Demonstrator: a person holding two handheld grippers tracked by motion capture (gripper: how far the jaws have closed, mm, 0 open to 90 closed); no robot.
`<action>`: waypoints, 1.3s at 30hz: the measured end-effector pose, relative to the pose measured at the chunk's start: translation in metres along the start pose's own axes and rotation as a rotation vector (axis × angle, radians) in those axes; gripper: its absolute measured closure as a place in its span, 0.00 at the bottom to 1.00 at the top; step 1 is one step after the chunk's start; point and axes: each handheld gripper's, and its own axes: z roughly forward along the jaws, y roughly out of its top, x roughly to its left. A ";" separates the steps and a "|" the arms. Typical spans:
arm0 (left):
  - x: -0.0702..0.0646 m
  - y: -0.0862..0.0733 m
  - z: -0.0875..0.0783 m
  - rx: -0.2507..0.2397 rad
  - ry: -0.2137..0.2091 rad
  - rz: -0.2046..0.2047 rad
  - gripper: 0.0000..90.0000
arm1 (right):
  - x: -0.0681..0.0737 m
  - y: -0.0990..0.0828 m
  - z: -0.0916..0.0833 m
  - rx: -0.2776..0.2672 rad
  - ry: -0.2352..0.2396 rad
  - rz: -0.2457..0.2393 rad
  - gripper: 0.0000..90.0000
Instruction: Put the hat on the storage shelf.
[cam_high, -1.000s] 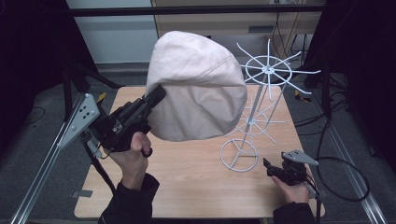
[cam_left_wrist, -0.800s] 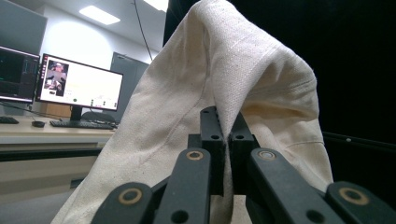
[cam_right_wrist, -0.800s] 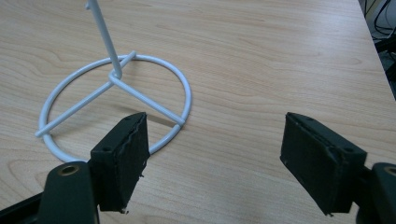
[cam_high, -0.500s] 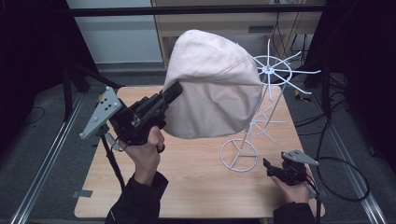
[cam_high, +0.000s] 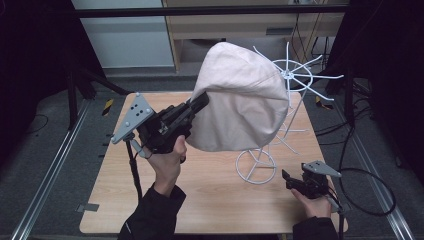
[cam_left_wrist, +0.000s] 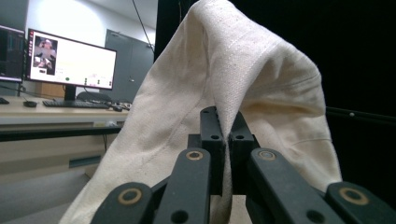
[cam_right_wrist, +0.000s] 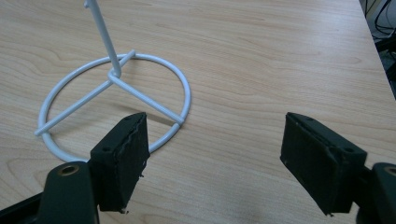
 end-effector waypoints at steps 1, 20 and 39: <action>0.001 -0.002 0.000 0.007 0.000 -0.002 0.98 | 0.000 0.000 0.000 0.001 0.000 -0.001 0.26; 0.020 -0.036 -0.002 0.083 0.015 -0.033 0.98 | 0.001 0.000 0.000 0.008 0.004 0.004 0.26; 0.023 -0.062 0.006 0.209 0.017 -0.009 0.93 | 0.001 0.000 0.001 0.011 0.004 0.004 0.26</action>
